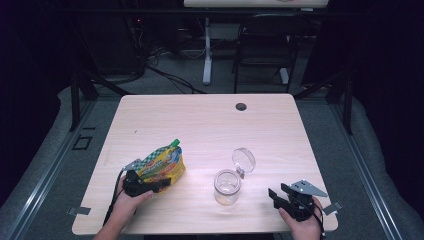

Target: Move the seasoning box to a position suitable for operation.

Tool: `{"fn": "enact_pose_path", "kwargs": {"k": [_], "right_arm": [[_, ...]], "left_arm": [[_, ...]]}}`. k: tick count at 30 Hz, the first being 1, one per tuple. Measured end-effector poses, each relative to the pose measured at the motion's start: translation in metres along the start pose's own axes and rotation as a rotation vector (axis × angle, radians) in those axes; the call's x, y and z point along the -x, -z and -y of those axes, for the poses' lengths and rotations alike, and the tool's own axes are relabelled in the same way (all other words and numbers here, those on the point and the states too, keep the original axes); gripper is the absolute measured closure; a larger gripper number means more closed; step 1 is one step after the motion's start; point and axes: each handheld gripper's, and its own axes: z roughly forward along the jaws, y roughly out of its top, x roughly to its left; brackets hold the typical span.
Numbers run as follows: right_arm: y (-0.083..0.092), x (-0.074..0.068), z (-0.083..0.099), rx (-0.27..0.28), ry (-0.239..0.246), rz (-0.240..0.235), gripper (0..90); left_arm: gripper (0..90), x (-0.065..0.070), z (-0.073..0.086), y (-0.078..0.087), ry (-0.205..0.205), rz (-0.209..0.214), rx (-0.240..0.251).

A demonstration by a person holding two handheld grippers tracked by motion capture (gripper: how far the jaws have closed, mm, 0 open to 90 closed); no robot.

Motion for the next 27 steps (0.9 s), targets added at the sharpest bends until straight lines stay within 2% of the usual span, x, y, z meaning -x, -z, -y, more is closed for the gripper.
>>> {"fn": "enact_pose_path", "kwargs": {"k": [11, 21, 27], "right_arm": [[-0.0005, 0.0004, 0.0003, -0.004, 0.001, 0.004, 45.7], [-0.0004, 0.0006, 0.0001, -0.005, 0.003, 0.004, 45.7], [-0.0004, 0.0002, -0.0002, -0.002, 0.004, 0.001, 45.7]], "left_arm": [[50.8, -0.0016, 0.0023, -0.0020, 0.006, 0.023, -0.003], [52.3, -0.0022, 0.0039, -0.0032, -0.008, 0.021, -0.010], [52.7, -0.0011, 0.0059, -0.0044, -0.008, 0.017, 0.003]]}}
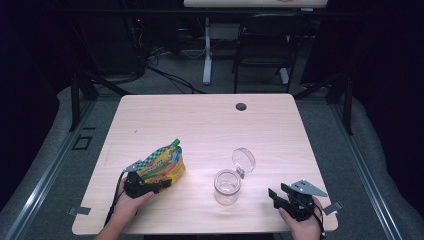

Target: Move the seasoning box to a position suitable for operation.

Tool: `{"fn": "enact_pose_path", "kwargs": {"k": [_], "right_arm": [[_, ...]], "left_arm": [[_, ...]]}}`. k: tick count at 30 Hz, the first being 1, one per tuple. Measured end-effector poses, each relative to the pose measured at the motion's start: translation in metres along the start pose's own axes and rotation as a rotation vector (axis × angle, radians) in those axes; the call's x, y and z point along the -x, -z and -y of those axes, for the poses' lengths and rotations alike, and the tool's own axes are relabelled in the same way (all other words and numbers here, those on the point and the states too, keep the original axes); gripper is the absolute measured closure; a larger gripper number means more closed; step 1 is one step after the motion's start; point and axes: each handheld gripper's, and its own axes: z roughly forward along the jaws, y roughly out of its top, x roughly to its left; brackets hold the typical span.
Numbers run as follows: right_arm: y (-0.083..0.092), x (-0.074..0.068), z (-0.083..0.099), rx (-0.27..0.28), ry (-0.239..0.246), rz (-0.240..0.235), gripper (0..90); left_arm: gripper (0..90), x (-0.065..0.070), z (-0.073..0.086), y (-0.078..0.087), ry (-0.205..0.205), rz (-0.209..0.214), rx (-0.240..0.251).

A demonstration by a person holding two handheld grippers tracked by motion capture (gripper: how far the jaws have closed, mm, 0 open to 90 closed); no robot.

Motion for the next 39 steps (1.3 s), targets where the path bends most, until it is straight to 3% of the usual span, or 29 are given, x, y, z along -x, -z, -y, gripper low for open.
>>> {"fn": "enact_pose_path", "kwargs": {"k": [20, 39], "right_arm": [[0.0002, -0.0005, -0.0004, 0.000, 0.001, 0.001, 45.7], [0.0017, -0.0002, -0.0010, 0.011, 0.001, -0.001, 45.8]], "left_arm": [[55.9, 0.0015, 0.0049, -0.0029, -0.014, -0.010, 0.037], [58.0, 0.0019, 0.0047, -0.0022, -0.011, -0.004, 0.036]]}}
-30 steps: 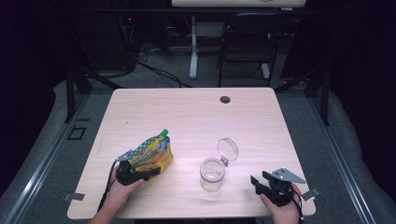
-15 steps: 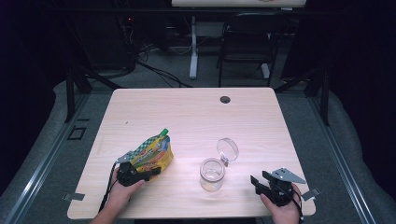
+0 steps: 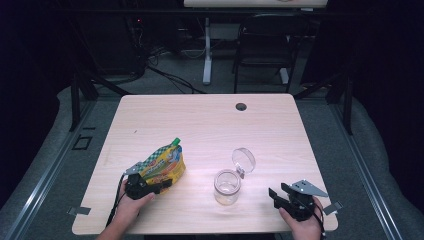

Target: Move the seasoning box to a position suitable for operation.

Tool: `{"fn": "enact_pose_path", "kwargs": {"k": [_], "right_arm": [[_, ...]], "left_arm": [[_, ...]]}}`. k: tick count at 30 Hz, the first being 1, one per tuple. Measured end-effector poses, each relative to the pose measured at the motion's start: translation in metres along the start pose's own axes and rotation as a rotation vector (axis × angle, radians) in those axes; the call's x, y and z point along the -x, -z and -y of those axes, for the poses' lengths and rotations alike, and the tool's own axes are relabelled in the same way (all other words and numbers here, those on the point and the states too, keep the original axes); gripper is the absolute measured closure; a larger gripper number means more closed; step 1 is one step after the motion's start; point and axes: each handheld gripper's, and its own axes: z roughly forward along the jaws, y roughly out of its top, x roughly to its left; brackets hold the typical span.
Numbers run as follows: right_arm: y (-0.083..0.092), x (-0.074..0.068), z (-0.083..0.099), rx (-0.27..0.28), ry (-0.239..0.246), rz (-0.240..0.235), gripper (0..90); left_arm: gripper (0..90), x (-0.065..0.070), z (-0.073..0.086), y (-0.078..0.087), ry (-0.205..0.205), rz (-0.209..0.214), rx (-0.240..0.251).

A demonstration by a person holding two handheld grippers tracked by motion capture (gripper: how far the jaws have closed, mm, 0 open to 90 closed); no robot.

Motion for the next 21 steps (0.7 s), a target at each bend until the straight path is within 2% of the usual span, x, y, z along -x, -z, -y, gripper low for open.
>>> {"fn": "enact_pose_path", "kwargs": {"k": [14, 21], "right_arm": [[0.000, 0.000, 0.000, -0.004, 0.003, 0.000, 45.8], [-0.003, -0.001, -0.001, -0.001, -0.001, -0.003, 45.8]], "left_arm": [[58.3, 0.004, -0.006, 0.007, -0.019, 0.020, 0.019], [58.4, 0.006, -0.008, 0.016, -0.020, -0.006, 0.035]]}}
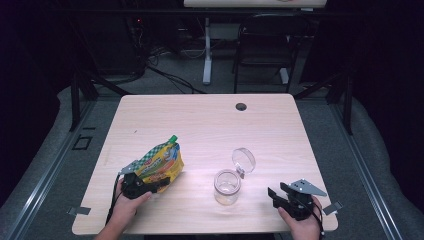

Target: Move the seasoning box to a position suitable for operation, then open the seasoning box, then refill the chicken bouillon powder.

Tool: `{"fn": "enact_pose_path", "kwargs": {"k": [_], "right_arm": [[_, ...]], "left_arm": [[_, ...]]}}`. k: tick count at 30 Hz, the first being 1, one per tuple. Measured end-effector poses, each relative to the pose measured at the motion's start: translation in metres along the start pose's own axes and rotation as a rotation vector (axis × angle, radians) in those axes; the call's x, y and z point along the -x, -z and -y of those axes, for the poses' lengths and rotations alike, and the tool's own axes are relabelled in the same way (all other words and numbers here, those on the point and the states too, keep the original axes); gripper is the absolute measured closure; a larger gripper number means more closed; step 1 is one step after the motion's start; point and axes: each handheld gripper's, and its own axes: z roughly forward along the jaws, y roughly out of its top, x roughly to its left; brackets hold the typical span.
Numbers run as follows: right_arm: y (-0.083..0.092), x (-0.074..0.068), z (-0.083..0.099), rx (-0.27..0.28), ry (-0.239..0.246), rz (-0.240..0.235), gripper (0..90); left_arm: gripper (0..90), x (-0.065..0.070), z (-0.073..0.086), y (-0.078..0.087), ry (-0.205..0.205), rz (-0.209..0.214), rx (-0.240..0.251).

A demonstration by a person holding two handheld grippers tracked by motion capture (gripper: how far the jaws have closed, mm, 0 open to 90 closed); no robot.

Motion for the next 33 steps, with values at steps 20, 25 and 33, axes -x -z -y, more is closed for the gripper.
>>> {"fn": "enact_pose_path", "kwargs": {"k": [20, 25, 33], "right_arm": [[-0.018, -0.011, -0.012, -0.012, 0.047, -0.052, 45.8], [-0.019, -0.012, -0.013, -0.005, 0.049, -0.059, 45.8], [-0.018, -0.012, -0.013, 0.003, 0.044, -0.063, 45.8]], "left_arm": [[58.5, 0.010, 0.001, 0.040, 0.005, -0.086, 0.054], [58.5, 0.013, 0.001, 0.043, -0.005, -0.103, 0.051], [58.5, 0.016, -0.002, 0.042, -0.022, -0.119, 0.042]]}}
